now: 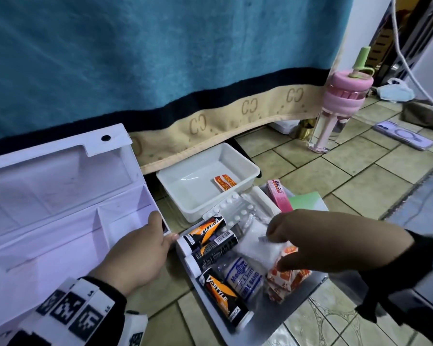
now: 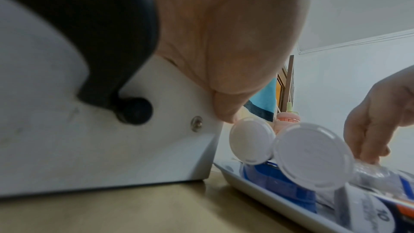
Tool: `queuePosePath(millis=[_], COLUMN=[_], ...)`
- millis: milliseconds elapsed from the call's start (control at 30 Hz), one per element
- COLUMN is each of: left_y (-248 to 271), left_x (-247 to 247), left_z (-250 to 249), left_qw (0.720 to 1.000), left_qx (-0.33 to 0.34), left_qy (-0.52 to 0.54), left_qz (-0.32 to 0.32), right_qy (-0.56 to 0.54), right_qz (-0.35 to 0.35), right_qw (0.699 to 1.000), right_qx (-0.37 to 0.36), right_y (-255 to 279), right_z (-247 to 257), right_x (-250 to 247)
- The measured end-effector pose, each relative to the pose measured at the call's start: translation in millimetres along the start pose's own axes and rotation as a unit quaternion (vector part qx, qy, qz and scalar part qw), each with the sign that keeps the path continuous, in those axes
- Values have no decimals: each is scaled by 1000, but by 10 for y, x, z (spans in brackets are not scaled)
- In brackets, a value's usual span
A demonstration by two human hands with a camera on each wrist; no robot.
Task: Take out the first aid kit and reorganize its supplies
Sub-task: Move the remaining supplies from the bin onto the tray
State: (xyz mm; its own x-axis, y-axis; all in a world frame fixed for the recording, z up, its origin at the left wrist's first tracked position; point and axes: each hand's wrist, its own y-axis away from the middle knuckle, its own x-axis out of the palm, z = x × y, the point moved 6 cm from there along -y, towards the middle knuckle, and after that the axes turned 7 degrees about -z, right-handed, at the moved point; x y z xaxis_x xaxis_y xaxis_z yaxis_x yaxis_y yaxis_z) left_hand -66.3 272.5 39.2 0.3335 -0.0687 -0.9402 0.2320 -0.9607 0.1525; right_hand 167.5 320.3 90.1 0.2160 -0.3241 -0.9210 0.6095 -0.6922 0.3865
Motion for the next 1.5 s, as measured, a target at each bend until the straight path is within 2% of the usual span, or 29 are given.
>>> queuePosePath(millis=[267, 333, 400, 467, 500, 667, 933, 1100, 1233, 1333, 1500], left_y=[-6, -8, -7, -2, -1, -1, -14, -18, -25, -25, -13], left_x=[-5, -3, 0, 2, 2, 0, 26, 25, 29, 26, 14], left_z=[-10, -5, -1, 2, 2, 8, 26, 25, 35, 31, 14], left_qw=[1000, 1000, 1000, 1000, 1000, 1000, 1000, 1000, 1000, 1000, 1000], left_qx=[11, 11, 9, 6, 5, 7, 7, 4, 4, 2, 2], left_qy=[-6, -4, 0, 6, 9, 10, 23, 22, 12, 8, 5], left_qz=[0, 0, 0, 2, 3, 2, 5, 6, 3, 4, 4], right_qy=[-8, -5, 21, 45, 54, 70, 75, 14, -29, -87, -154], right_qz=[78, 27, -58, -127, -137, -88, -101, -74, -173, -217, -344], right_qw=[997, 999, 998, 990, 987, 990, 987, 986, 971, 963, 920], right_qx=[-28, -29, -11, 40, 64, 83, 100, 151, 162, 136, 104], right_y=[-181, -389, -697, -1026, -1159, -1622, -1872, -1746, -1554, -1342, -644], right_z=[243, 253, 213, 153, 142, 71, -81, -126, -156, -183, -279], right_x=[-286, -474, -627, -703, -709, -477, -254, -406, -712, -869, -1142])
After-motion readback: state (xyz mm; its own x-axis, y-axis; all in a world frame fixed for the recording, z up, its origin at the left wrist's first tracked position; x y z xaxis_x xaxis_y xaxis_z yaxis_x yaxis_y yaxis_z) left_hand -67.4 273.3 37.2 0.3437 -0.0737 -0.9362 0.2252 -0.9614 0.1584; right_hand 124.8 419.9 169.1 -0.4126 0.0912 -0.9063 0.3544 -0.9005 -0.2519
